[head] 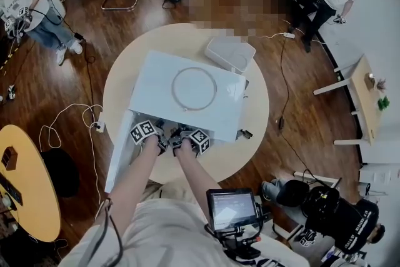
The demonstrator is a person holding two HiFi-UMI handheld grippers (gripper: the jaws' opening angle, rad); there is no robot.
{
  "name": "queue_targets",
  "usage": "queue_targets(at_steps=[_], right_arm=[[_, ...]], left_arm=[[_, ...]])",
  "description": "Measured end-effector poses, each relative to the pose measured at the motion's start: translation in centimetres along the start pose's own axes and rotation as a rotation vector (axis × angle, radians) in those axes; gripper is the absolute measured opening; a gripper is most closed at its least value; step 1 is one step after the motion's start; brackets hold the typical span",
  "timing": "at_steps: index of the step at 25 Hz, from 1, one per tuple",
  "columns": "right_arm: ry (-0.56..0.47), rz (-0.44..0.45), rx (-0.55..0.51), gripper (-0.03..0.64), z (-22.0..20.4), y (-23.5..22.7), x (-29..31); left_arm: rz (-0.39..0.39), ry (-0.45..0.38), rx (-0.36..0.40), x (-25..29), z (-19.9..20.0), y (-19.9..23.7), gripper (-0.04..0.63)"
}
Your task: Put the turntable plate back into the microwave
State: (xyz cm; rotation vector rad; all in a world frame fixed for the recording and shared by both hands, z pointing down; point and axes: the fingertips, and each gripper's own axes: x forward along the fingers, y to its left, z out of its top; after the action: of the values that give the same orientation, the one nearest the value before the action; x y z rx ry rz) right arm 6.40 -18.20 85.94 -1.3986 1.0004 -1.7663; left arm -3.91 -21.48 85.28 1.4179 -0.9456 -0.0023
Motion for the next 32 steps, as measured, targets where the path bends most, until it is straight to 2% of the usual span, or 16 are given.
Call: queue_targets(at_steps=[13,19,26,32], right_arm=[[-0.027,-0.007,0.068,0.029,0.0,-0.9,0.2],[-0.017,-0.042,0.046,0.029,-0.2,-0.9,0.1],[-0.012,-0.034,-0.019,0.034,0.1,-0.1,0.0],[-0.017,0.035,-0.012,0.151,0.4,0.8,-0.2]], left_arm=[[-0.028,-0.014,-0.022,-1.8,-0.3,0.3,0.037],[-0.019,-0.016,-0.014,-2.7,-0.8,0.8,0.037],[-0.023,-0.02,-0.016,-3.5,-1.5,0.8,0.037],[-0.038,-0.031,-0.016,-4.2,-2.0,0.3,0.037]])
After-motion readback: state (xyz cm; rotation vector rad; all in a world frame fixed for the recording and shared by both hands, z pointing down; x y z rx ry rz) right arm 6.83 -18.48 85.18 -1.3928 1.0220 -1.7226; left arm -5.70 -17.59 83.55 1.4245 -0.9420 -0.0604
